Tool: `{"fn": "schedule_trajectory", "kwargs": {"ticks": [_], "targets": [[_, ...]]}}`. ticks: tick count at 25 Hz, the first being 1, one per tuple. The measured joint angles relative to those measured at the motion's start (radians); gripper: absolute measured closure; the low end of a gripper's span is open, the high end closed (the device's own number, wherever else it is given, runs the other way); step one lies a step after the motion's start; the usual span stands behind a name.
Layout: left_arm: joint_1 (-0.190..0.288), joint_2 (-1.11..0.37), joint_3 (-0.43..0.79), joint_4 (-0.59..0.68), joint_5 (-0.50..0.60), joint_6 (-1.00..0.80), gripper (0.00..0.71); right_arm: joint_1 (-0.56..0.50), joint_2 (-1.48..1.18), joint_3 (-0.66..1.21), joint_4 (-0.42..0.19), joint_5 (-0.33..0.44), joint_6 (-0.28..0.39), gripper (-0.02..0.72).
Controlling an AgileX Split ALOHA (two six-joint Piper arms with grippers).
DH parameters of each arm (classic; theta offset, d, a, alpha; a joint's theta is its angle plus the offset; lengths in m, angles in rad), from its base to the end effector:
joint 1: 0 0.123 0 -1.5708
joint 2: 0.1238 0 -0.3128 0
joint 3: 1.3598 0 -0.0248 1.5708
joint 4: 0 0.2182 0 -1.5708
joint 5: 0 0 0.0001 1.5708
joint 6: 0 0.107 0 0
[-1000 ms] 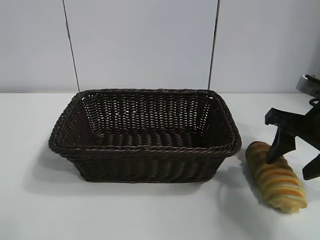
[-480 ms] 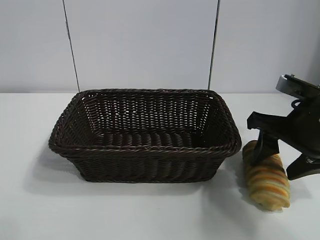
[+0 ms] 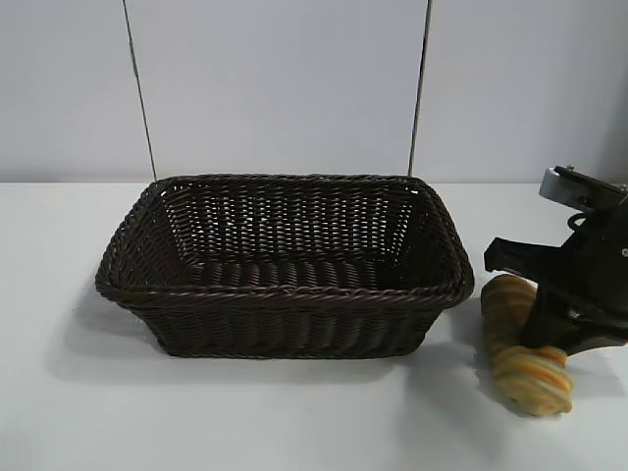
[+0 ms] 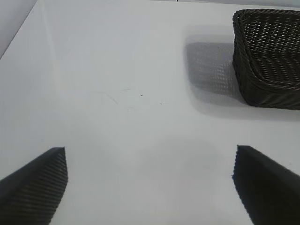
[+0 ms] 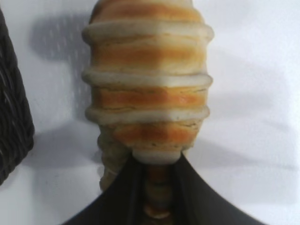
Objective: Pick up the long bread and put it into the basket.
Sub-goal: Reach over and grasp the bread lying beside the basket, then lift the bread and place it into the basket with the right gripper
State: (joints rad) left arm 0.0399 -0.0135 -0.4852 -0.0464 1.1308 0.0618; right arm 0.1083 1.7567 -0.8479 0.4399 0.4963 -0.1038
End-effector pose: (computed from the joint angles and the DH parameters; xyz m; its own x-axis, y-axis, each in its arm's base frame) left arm -0.0512 -0.0065 0.2433 -0.5173 0.0214 -0.8556 0.0178 0.9997 0.0142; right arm 0.2883 0.0532 0.1777 -0.9590 0.1761 -0.2222 0.1134 0.9566 0.2684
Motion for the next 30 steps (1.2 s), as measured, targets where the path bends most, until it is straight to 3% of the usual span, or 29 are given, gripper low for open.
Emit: {"fn": "schedule_trajectory", "kwargs": {"ticks": [4,9,12,18,22,30], "targets": [[0.0,0.0,0.0,0.0,0.0,0.0,0.021,0.0,-0.063,-0.069,-0.067,0.063,0.068,0.617],[0.0,0.0,0.0,0.0,0.0,0.0,0.021,0.0,-0.149,-0.172,-0.221,0.208,0.182,0.617],[0.0,0.0,0.0,0.0,0.0,0.0,0.021,0.0,-0.191,-0.231,-0.27,0.276,0.205,0.617],[0.0,0.0,0.0,-0.001,0.0,0.0,0.021,0.0,-0.228,-0.339,-0.279,0.371,0.208,0.617],[0.0,0.0,0.0,-0.001,0.0,0.0,0.021,0.028,-0.228,-0.369,-0.281,0.376,0.188,0.617],[0.0,0.0,0.0,-0.001,0.0,0.0,0.021,0.202,-0.129,-0.448,-0.28,0.362,0.129,0.617]]}}
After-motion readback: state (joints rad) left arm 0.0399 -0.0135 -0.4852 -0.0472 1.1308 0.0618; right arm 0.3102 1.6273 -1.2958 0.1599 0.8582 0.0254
